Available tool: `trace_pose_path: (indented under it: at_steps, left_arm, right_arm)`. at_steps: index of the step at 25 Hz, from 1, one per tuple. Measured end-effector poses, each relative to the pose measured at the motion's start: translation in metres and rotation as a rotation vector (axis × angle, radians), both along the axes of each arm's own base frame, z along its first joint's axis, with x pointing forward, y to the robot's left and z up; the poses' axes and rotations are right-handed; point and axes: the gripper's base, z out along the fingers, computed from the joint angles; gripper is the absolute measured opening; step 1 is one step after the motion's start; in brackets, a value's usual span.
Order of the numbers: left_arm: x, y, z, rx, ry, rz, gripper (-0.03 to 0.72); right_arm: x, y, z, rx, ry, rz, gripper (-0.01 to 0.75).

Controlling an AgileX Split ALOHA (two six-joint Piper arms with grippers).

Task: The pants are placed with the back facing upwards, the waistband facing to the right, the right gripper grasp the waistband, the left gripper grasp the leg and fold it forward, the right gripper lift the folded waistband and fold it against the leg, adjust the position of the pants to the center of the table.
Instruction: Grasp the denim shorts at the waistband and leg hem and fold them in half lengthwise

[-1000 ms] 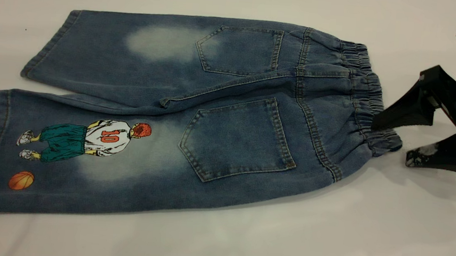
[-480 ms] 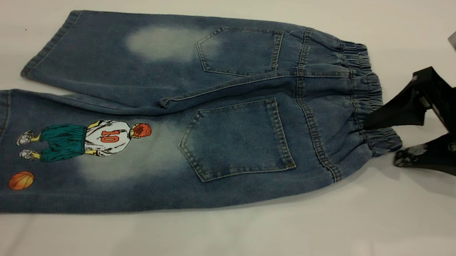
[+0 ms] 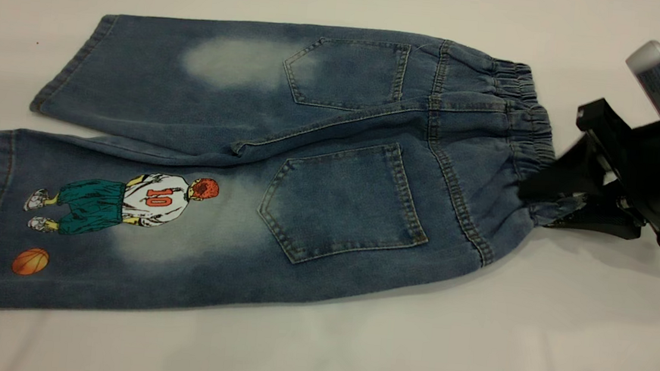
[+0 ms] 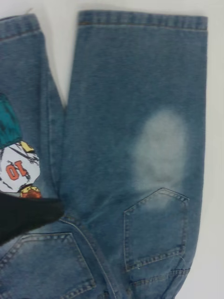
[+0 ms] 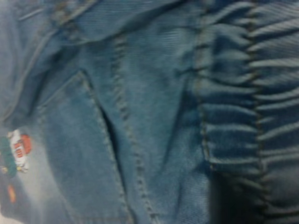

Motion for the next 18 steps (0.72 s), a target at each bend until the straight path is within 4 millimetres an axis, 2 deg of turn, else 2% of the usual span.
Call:
trace_pose_path:
  at_steps: [2, 4, 11, 18]
  left_arm:
    - [0.001, 0.001, -0.005, -0.007, 0.036, 0.012, 0.379]
    - [0.002, 0.001, -0.015, -0.013, 0.113, 0.008, 0.379]
    - [-0.002, 0.003, -0.068, -0.028, 0.533, 0.02, 0.379]
    - [0.0, 0.009, -0.096, 0.001, 0.7, 0.074, 0.379]
  right_arm:
    - [0.0, 0.0, 0.0, -0.008, 0.001, 0.001, 0.076]
    - [0.0, 0.0, 0.0, -0.008, 0.0, 0.005, 0.043]
    - [-0.001, 0.0, -0.001, -0.011, -0.002, 0.016, 0.04]
    - [-0.001, 0.0, -0.001, -0.012, -0.003, 0.021, 0.039]
